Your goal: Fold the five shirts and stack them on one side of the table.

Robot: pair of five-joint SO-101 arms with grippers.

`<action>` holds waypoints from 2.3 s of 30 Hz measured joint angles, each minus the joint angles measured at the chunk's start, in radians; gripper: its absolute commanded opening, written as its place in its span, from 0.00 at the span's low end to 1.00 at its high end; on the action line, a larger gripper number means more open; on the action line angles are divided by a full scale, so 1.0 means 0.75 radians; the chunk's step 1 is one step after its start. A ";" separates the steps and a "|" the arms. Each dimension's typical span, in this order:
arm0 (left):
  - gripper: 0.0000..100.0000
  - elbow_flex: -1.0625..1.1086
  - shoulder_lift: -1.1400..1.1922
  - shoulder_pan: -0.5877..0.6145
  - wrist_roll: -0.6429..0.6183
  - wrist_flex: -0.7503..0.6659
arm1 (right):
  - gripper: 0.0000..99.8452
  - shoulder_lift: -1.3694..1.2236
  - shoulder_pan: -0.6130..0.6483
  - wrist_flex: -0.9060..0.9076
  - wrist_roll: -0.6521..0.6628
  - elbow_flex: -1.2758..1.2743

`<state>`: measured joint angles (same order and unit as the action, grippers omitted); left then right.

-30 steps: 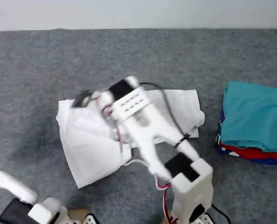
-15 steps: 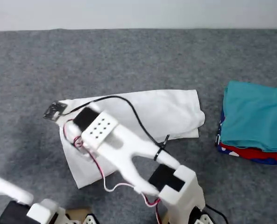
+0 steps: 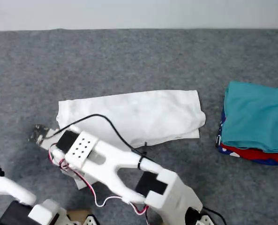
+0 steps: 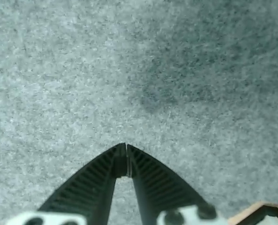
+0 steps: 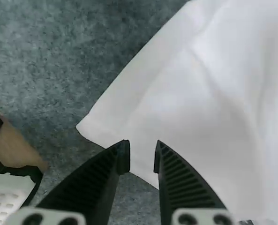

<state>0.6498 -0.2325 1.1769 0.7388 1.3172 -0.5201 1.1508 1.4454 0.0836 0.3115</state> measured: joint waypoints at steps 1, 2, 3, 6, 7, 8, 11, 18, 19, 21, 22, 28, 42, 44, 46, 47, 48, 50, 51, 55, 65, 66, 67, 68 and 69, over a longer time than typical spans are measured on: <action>0.01 0.000 0.000 0.025 0.000 -0.004 | 0.10 -0.014 0.002 -0.004 0.000 0.000; 0.01 0.000 0.000 0.045 0.000 -0.006 | 0.10 -0.029 0.004 -0.016 0.000 0.000; 0.01 0.000 0.000 0.063 0.000 -0.006 | 0.09 -0.045 0.004 -0.031 0.000 0.000; 0.01 0.000 0.000 0.121 0.000 -0.006 | 0.09 -0.084 0.006 -0.070 0.000 0.000; 0.01 0.000 0.000 0.139 0.000 -0.006 | 0.09 -0.100 0.006 -0.082 0.000 0.000; 0.01 0.000 0.000 0.155 0.000 -0.006 | 0.09 -0.113 0.006 -0.096 0.000 0.000; 0.01 0.000 0.000 0.192 0.000 -0.006 | 0.09 -0.147 0.006 -0.129 0.000 0.000; 0.01 0.000 0.000 0.209 0.000 -0.006 | 0.01 -0.155 0.004 -0.145 0.000 0.000; 0.01 0.000 0.000 0.209 0.000 -0.006 | 0.01 -0.155 0.006 -0.145 0.000 0.000; 0.01 0.000 0.000 0.209 0.000 -0.006 | 0.01 -0.155 0.006 -0.131 0.004 0.014; 0.01 0.000 0.000 0.209 0.000 -0.006 | 0.01 -0.155 0.006 -0.113 0.025 0.033; 0.01 0.000 0.000 0.209 0.000 -0.012 | 0.01 -0.155 0.006 0.008 0.110 0.192; 0.01 0.000 0.000 0.209 0.000 -0.053 | 0.01 -0.182 0.061 0.000 0.149 0.282; 0.01 0.000 0.000 0.209 0.000 -0.053 | 0.01 -0.207 0.084 0.000 0.149 0.282; 0.01 0.000 0.000 0.209 0.000 -0.053 | 0.01 -0.219 0.100 0.000 0.149 0.282; 0.01 0.000 0.000 0.209 0.000 -0.053 | 0.01 -0.221 0.110 0.000 0.149 0.282; 0.01 0.000 0.000 0.209 0.000 -0.053 | 0.01 -0.221 0.115 0.000 0.149 0.282; 0.01 0.000 0.000 0.209 0.000 -0.053 | 0.02 -0.221 0.119 0.002 0.149 0.282; 0.01 0.000 0.000 0.209 0.000 -0.053 | 0.04 -0.221 0.117 0.002 0.149 0.282; 0.01 0.000 0.000 0.209 0.000 -0.053 | 0.19 -0.221 0.110 0.051 0.149 0.282; 0.01 0.000 0.000 0.209 0.000 -0.053 | 0.22 -0.221 0.092 0.397 0.180 0.401; 0.01 0.000 0.000 0.209 0.000 -0.053 | 0.22 -0.221 0.092 0.409 0.209 0.401; 0.01 0.000 0.000 0.209 0.000 -0.053 | 0.22 -0.221 0.092 0.411 0.235 0.401; 0.01 0.000 0.000 0.209 0.000 -0.053 | 0.22 -0.221 0.092 0.411 0.262 0.401; 0.01 0.000 0.000 0.209 0.000 -0.053 | 0.22 -0.221 0.092 0.411 0.295 0.401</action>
<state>0.6498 -0.2325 1.3334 0.7388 1.2774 -0.6859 1.2198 1.7538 0.3046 0.6122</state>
